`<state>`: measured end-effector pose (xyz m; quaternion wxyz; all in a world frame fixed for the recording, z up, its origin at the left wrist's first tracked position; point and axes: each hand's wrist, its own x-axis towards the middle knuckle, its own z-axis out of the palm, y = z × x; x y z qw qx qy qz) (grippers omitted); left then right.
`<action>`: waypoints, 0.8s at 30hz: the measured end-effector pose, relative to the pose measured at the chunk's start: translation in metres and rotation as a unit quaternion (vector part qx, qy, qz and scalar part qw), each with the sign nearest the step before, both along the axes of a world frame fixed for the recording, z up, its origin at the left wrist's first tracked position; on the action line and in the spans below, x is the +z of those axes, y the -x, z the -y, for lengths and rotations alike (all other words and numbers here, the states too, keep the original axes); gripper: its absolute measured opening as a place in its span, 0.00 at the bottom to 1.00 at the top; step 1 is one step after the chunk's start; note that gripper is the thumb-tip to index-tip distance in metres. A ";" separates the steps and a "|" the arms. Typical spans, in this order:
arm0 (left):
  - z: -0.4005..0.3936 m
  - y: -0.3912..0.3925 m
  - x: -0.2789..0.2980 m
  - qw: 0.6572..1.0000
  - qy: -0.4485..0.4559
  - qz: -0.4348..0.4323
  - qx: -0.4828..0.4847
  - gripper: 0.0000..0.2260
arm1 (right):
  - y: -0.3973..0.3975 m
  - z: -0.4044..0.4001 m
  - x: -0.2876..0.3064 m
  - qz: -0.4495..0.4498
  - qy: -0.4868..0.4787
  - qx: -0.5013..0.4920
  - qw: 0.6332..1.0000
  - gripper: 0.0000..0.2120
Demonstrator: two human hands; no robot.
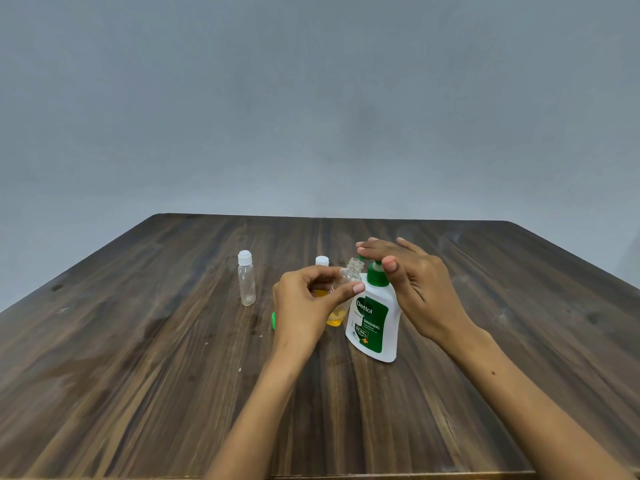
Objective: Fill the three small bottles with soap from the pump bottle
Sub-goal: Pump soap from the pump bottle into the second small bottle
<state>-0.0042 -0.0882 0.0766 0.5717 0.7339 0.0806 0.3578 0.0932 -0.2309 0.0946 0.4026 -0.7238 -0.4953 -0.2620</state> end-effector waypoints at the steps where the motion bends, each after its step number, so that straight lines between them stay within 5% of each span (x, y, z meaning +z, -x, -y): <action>1: 0.000 0.000 -0.001 1.000 0.001 -0.001 0.001 0.13 | 0.000 0.000 -0.001 -0.002 -0.001 0.000 1.000 0.37; 24: -0.003 -0.002 -0.001 1.000 -0.003 -0.009 0.010 0.13 | 0.000 0.002 -0.004 -0.010 0.007 -0.002 1.000 0.36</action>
